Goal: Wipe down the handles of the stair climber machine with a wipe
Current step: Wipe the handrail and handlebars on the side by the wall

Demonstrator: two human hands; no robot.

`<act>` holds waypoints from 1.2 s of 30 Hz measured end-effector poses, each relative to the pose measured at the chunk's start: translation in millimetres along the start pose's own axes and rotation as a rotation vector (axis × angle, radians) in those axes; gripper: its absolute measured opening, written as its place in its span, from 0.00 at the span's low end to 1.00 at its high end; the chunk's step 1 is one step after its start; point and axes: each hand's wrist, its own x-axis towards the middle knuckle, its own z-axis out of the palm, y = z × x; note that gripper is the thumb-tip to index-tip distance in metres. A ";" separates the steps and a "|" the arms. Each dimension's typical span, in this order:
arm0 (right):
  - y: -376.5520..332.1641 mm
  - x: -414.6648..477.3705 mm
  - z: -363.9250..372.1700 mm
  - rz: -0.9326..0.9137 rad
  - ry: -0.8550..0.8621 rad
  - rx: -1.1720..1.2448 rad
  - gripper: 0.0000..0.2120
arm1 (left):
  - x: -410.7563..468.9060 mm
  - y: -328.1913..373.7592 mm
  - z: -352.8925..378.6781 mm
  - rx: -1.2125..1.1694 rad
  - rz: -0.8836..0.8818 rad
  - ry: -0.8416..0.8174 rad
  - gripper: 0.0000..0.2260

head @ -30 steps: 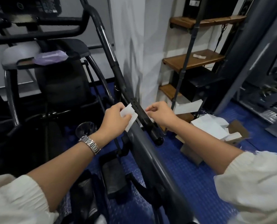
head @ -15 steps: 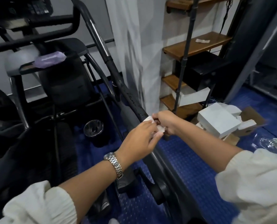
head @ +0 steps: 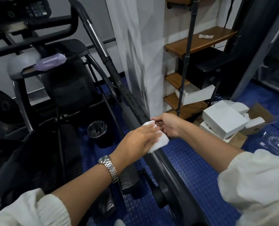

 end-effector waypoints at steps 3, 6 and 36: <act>-9.2 2.0 6.6 -0.191 0.068 -0.193 0.09 | 2.4 -2.9 3.4 0.016 -0.058 0.042 0.12; -24.0 4.6 10.0 -0.497 0.086 -0.554 0.12 | 3.1 3.9 5.1 0.086 -0.022 0.093 0.14; -58.8 22.7 -17.2 -0.787 -0.203 -1.522 0.31 | 28.5 -5.8 12.9 0.054 -0.453 0.130 0.20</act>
